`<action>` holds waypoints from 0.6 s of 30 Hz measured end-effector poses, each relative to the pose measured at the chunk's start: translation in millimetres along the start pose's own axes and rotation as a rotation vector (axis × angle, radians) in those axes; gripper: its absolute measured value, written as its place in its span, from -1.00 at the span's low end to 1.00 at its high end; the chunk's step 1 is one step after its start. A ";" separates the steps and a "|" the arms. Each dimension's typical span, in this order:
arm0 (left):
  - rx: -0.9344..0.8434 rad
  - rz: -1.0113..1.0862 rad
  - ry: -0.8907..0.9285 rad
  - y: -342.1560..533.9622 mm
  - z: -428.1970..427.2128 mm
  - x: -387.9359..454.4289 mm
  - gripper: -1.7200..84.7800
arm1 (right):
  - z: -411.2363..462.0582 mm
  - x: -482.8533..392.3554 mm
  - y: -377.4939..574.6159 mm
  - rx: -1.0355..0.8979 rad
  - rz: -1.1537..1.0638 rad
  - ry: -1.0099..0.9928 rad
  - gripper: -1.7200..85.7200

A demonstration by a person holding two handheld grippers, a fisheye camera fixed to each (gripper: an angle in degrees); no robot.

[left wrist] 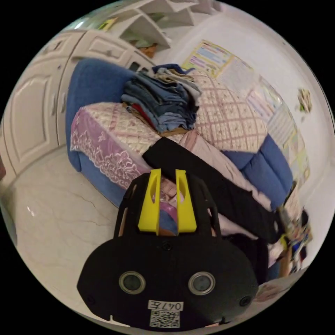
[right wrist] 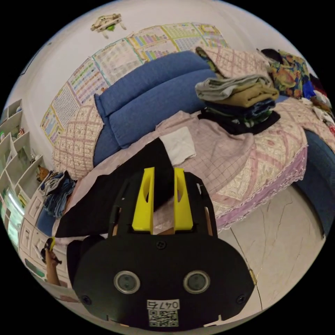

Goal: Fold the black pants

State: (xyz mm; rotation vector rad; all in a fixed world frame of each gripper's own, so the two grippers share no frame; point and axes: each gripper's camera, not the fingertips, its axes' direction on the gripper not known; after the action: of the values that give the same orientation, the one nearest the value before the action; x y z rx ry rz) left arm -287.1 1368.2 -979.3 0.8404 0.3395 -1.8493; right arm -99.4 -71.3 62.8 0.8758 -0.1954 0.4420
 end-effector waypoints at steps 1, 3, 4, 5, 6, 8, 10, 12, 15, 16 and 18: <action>-0.004 0.094 -0.033 12.0 9.0 11.9 -0.77 | -10.9 -16.9 -2.7 0.052 -0.027 0.018 -0.88; -0.002 0.199 -0.072 31.8 21.8 27.8 -0.77 | -21.9 -49.3 -8.5 0.094 -0.102 0.005 -0.90; 0.002 0.247 -0.091 45.8 29.7 37.3 -0.76 | -26.1 -75.8 -12.5 0.102 -0.175 -0.021 -0.92; 0.012 0.290 -0.111 60.2 37.4 46.8 -0.76 | -28.7 -106.0 -15.2 0.104 -0.266 -0.048 -0.94; 0.016 0.312 -0.121 67.5 41.5 51.6 -0.76 | -29.5 -122.1 -15.9 0.104 -0.315 -0.057 -0.94; 0.018 0.415 -0.199 97.7 62.4 71.7 -0.76 | -29.8 -188.8 -14.7 0.096 -0.508 -0.059 -0.97; -0.011 0.509 -0.278 120.0 84.6 85.1 -0.76 | -28.1 -236.3 -10.8 0.090 -0.637 -0.042 -0.97; -0.047 0.598 -0.348 141.6 108.7 94.5 -0.75 | -26.9 -277.0 -7.5 0.089 -0.725 -0.019 -0.97; -0.081 0.668 -0.372 171.3 140.5 95.3 -0.74 | -30.1 -329.6 -4.1 0.087 -0.834 -0.044 -0.97; -0.089 0.671 -0.355 180.6 150.0 91.6 -0.74 | -31.9 -346.6 -3.0 0.076 -0.876 -0.080 -0.97; -0.083 0.672 -0.332 195.3 161.9 85.0 -0.73 | -33.6 -370.5 0.5 0.036 -0.958 -0.171 -0.95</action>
State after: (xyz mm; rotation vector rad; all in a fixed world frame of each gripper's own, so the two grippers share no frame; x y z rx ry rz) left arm -195.6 1131.8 -893.7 0.4910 -0.0775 -1.2970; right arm -430.8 -153.5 -84.9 0.9380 0.0883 -0.5243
